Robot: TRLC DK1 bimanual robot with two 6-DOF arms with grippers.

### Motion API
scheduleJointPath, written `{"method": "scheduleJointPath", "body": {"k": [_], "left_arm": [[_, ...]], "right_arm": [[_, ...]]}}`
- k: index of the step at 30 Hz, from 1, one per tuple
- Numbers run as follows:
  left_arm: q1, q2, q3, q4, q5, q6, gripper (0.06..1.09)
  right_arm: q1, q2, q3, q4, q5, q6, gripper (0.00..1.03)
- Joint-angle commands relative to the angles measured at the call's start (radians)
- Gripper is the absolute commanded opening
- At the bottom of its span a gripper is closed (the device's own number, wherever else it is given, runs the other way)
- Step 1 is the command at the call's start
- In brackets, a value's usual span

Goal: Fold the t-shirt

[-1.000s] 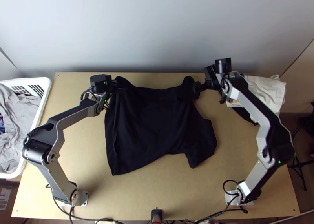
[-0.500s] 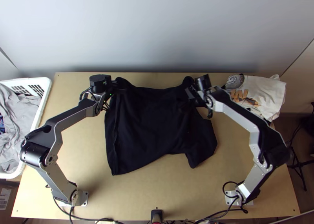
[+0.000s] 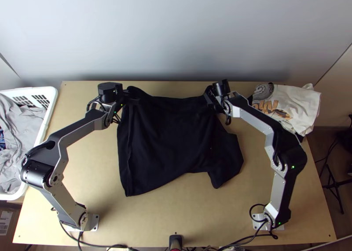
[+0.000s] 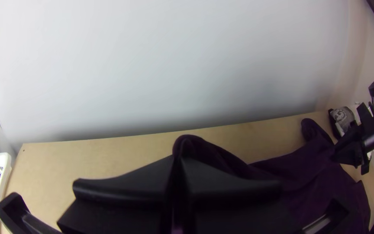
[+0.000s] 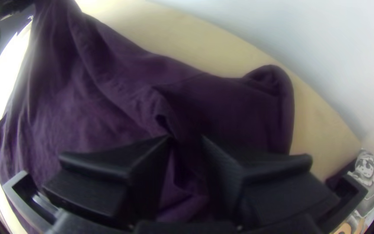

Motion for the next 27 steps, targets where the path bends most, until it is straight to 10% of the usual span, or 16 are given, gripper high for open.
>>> {"method": "scheduleJointPath", "body": {"k": [1,27], "left_arm": [[0.012,0.021,0.027,-0.004,0.000,0.015,0.09],[0.110,0.263,0.349,-0.021,-0.014,0.021,0.09]], "right_arm": [[-0.029,0.036,0.064,0.050,0.029,0.003,0.03],[-0.064,0.145,0.389,0.260,0.138,-0.013,0.03]]}}
